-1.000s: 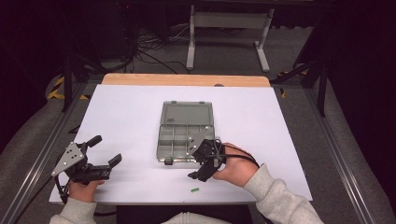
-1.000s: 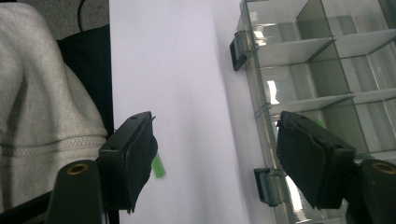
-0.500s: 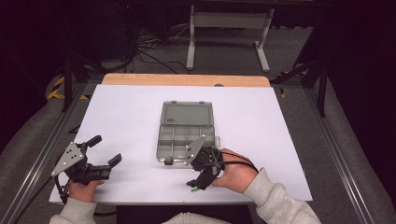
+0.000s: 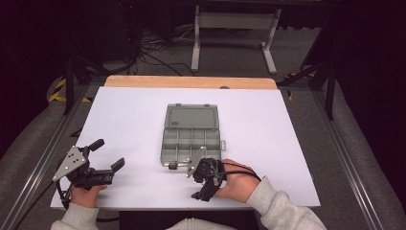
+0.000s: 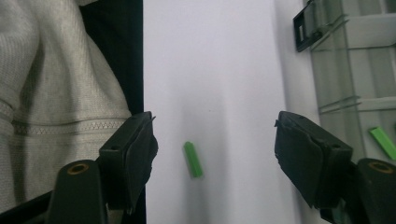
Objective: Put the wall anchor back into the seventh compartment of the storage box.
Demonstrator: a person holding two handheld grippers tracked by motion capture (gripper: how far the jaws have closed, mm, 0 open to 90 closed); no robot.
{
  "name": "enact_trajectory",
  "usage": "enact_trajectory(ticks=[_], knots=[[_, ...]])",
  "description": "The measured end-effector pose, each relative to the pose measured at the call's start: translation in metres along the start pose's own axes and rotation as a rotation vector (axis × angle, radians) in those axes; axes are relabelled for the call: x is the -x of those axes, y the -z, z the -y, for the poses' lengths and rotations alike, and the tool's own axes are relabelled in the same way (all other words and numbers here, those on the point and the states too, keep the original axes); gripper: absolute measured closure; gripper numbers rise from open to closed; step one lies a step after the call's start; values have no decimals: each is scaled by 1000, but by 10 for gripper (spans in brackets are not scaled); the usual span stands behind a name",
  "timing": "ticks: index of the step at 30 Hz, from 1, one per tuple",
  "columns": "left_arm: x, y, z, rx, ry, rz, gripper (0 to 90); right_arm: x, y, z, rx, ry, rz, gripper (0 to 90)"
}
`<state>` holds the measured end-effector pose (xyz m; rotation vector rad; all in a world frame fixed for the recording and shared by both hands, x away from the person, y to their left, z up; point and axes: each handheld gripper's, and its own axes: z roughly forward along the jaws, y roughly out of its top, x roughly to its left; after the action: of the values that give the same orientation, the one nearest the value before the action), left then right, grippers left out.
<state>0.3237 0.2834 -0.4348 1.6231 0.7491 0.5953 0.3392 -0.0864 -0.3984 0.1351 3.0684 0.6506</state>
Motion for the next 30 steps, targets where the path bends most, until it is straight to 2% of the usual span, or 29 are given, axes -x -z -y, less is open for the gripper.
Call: enact_trajectory(ticks=[8,10,13,30], knots=[[0,0,0,1,-3,-2,6,-2,-9,4,-29,-2,-16,297],[0,0,0,2,-3,-3,6,-2,-11,4,-35,14,-23,299],[0,0,0,-1,-3,-1,6,-4,-13,5,-45,3,-28,302],[0,-1,0,-3,-3,-1,6,-8,-23,9,-91,10,-55,360]])
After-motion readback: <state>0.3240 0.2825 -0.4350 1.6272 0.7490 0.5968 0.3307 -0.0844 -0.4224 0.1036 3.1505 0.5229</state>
